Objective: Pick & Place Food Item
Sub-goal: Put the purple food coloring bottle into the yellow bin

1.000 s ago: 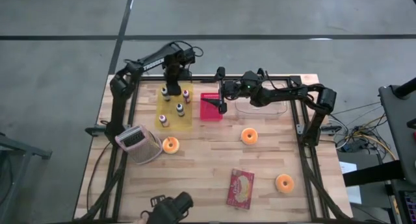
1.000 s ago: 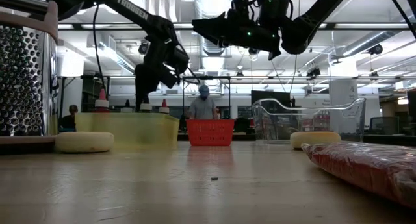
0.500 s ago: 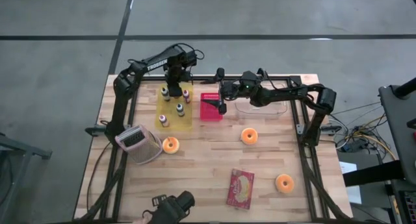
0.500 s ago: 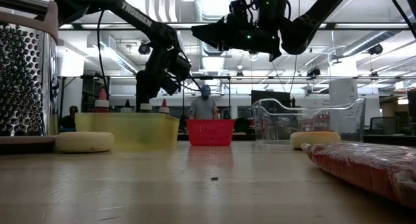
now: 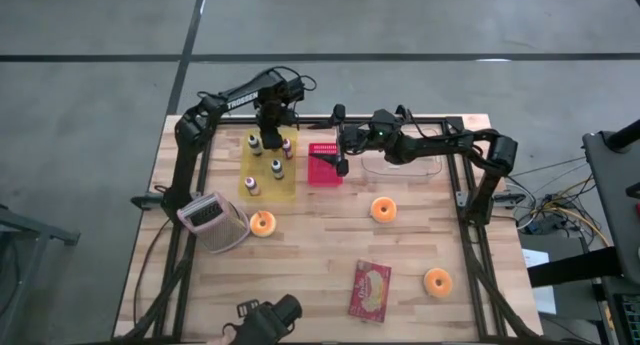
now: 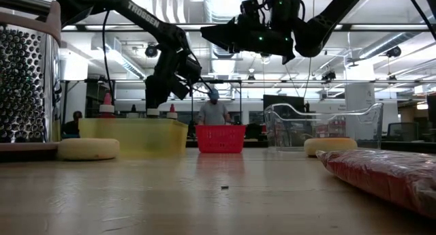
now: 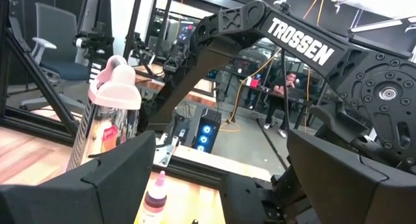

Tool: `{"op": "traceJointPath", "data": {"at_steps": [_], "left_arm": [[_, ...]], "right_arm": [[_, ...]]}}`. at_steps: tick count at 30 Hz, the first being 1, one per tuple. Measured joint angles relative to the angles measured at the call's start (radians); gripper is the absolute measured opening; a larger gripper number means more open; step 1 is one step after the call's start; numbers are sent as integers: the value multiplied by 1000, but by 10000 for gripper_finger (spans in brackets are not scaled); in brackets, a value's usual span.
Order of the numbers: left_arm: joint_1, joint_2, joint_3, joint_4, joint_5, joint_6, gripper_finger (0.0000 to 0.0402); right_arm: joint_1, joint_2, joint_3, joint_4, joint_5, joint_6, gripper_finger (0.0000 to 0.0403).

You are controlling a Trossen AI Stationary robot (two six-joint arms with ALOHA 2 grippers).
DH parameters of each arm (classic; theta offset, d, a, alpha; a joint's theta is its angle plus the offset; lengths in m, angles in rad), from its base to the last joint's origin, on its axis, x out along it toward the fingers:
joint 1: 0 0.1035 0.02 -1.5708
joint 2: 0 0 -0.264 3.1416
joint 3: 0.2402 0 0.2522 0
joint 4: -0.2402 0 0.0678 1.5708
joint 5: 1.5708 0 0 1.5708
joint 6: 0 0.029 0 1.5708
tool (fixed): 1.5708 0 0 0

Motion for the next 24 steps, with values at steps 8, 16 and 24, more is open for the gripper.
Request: {"op": "traceJointPath", "data": {"at_steps": [8, 16, 24], "left_arm": [[-3, 21, 0, -61, 25, -12, 122], [-4, 21, -1, -57, 25, -8, 122], [-4, 21, 8, -51, 25, -8, 122]], "right_arm": [[0, 0, 0, 0, 0, 0, 345], [0, 0, 0, -5, 0, 0, 341], [1, 0, 0, -8, 0, 0, 343]]}}
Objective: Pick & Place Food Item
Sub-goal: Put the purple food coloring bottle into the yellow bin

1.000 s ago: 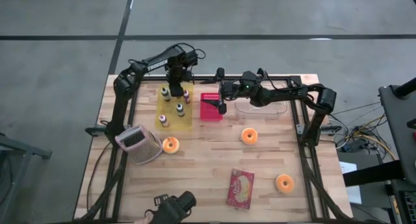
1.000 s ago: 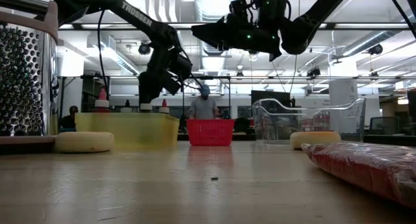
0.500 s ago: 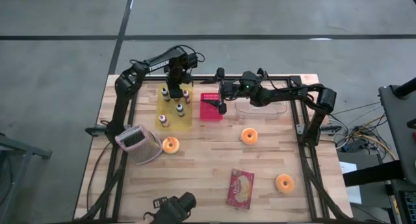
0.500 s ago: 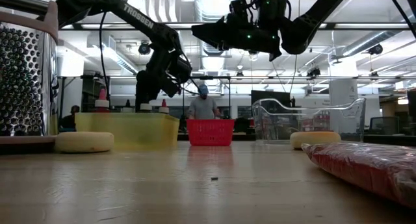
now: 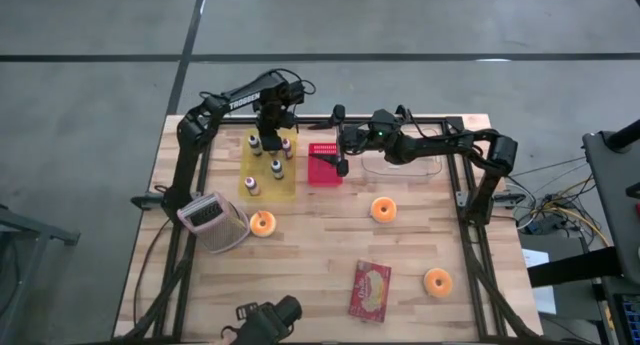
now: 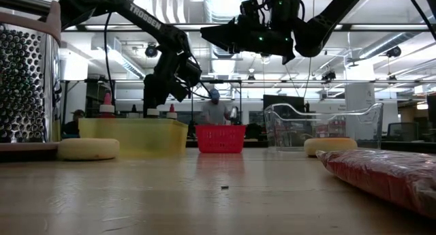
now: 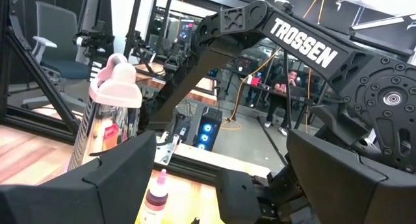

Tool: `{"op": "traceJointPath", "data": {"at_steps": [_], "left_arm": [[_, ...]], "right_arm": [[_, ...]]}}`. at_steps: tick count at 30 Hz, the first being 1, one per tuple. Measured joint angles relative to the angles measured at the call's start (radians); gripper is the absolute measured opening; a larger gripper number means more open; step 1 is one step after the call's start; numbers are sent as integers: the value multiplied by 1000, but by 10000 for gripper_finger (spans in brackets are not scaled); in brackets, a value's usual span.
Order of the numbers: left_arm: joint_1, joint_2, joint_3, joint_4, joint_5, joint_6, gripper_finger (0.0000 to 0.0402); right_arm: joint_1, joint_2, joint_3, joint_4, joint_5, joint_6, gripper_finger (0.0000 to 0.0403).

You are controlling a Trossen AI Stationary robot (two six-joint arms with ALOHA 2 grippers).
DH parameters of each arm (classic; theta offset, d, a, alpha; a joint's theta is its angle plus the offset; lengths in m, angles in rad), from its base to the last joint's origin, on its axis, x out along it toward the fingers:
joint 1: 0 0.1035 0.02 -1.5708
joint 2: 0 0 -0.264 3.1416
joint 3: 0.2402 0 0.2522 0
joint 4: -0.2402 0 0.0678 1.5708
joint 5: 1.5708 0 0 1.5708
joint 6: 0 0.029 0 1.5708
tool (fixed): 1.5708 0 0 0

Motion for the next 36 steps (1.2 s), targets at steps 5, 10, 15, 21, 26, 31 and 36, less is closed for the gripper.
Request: {"op": "traceJointPath", "data": {"at_steps": [5, 10, 15, 21, 26, 31, 36], "left_arm": [[0, 0, -3, 1, 0, 0, 122], [0, 0, -3, 0, 0, -1, 122], [0, 0, -3, -2, 0, -8, 122], [0, 0, 2, 0, 0, -11, 122], [0, 0, -4, 1, -1, -11, 122], [0, 0, -1, 1, -1, -12, 122], [0, 0, -3, -3, -1, -30, 122]], "right_arm": [[0, 0, 0, 0, 0, 0, 348], [0, 0, 0, -1, 0, 0, 346], [0, 0, 0, -1, 0, 0, 343], [0, 0, 0, -1, 0, 0, 349], [0, 0, 0, -1, 0, 0, 348], [0, 0, 0, -2, 0, 0, 345], [0, 0, 0, -2, 0, 0, 350]]}}
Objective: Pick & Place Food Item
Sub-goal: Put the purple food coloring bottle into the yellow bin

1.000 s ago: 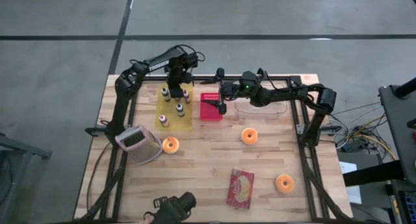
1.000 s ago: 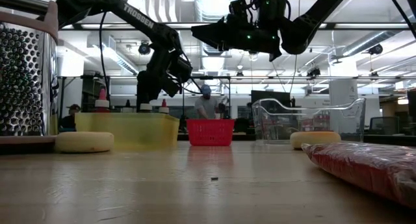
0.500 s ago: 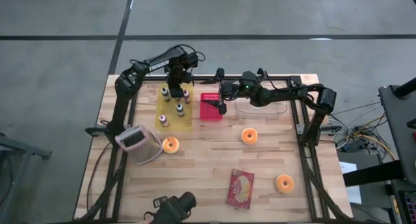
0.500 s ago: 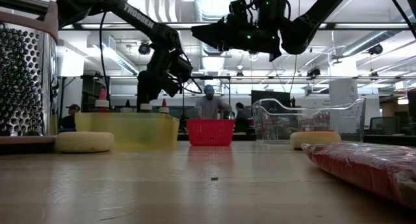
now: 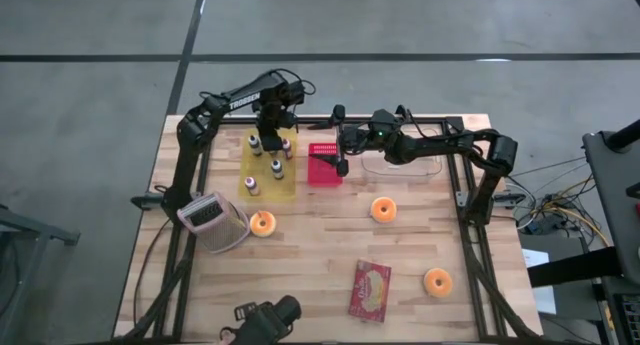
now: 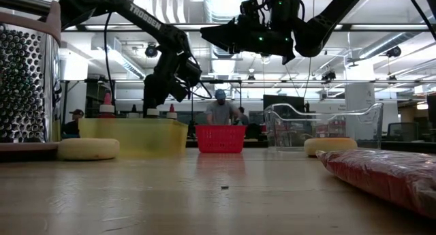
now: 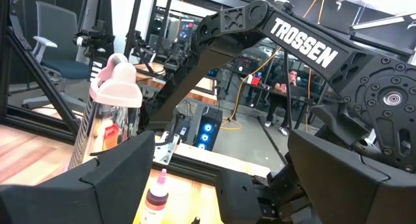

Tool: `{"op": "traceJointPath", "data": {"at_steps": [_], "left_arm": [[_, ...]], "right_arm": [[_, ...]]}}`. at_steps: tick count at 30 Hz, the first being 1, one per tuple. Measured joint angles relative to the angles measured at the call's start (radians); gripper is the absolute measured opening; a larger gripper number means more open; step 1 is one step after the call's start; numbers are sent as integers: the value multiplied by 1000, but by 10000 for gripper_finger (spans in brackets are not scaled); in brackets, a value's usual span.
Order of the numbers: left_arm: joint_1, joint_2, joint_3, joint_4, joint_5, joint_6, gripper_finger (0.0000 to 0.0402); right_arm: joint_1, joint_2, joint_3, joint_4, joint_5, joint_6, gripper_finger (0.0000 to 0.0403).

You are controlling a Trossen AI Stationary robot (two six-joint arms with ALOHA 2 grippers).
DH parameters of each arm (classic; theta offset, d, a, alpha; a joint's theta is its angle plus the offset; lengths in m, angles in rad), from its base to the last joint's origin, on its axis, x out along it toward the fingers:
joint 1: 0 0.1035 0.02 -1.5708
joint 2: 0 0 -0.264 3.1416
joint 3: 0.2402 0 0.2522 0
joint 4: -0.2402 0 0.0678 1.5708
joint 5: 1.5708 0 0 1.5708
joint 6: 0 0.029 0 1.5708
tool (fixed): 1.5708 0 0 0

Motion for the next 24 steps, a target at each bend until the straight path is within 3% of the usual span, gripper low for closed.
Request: {"op": "traceJointPath", "data": {"at_steps": [24], "left_arm": [[-4, 0, 2, 2, -26, 0, 129]], "right_arm": [[0, 0, 0, 0, 0, 0, 349]]}}
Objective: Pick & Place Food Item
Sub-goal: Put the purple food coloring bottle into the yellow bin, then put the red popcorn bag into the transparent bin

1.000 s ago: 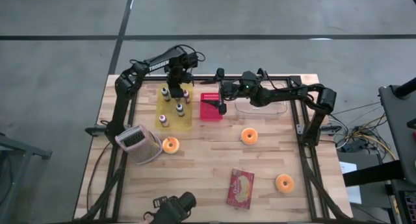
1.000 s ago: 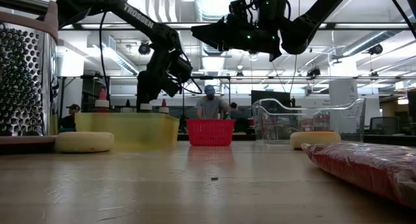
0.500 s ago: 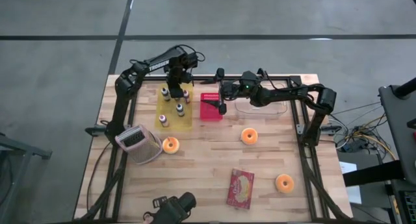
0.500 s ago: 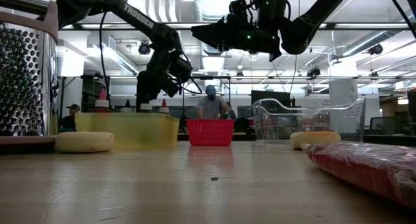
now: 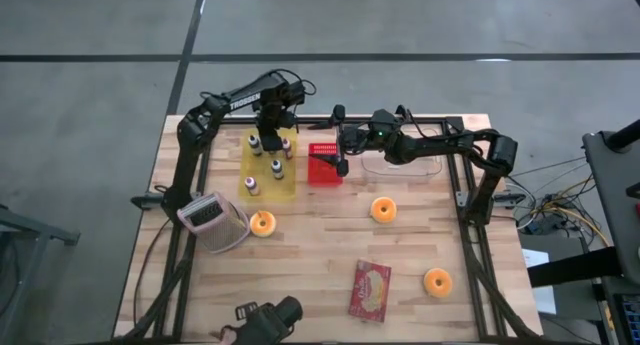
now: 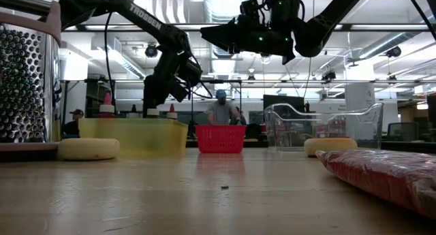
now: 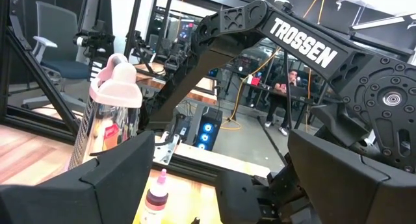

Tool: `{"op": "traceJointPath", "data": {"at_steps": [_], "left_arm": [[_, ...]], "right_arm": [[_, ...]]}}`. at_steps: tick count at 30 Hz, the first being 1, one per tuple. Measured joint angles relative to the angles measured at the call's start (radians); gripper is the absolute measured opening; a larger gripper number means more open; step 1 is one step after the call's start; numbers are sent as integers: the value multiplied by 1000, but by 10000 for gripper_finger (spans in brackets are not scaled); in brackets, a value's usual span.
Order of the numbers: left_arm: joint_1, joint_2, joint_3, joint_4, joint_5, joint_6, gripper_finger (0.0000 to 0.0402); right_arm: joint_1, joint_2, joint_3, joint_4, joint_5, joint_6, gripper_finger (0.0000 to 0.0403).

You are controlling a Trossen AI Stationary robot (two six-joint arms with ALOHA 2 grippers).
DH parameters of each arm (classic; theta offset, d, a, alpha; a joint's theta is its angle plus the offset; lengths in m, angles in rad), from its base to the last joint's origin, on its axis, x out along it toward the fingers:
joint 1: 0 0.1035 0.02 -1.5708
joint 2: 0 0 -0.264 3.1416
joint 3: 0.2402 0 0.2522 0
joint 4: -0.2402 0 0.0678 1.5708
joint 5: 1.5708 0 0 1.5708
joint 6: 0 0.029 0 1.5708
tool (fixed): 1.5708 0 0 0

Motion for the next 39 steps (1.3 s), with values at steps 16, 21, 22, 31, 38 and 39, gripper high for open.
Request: {"op": "traceJointPath", "data": {"at_steps": [16, 21, 22, 31, 38, 39], "left_arm": [[-3, 0, 25, 9, 42, -58, 223], [-3, 0, 45, 9, 43, -64, 225], [-3, 0, 46, 8, 42, -64, 225], [-3, -1, 46, 2, 43, -64, 226], [-1, -14, 55, 7, 57, -29, 226], [0, -23, 58, 13, 70, -28, 226]], "right_arm": [[0, 0, 0, 0, 0, 0, 347], [0, 0, 0, 0, 0, 0, 349], [0, 0, 0, 0, 0, 0, 348], [0, 0, 0, 0, 0, 0, 340], [0, 0, 0, 0, 0, 0, 349], [0, 0, 0, 0, 0, 0, 350]]}}
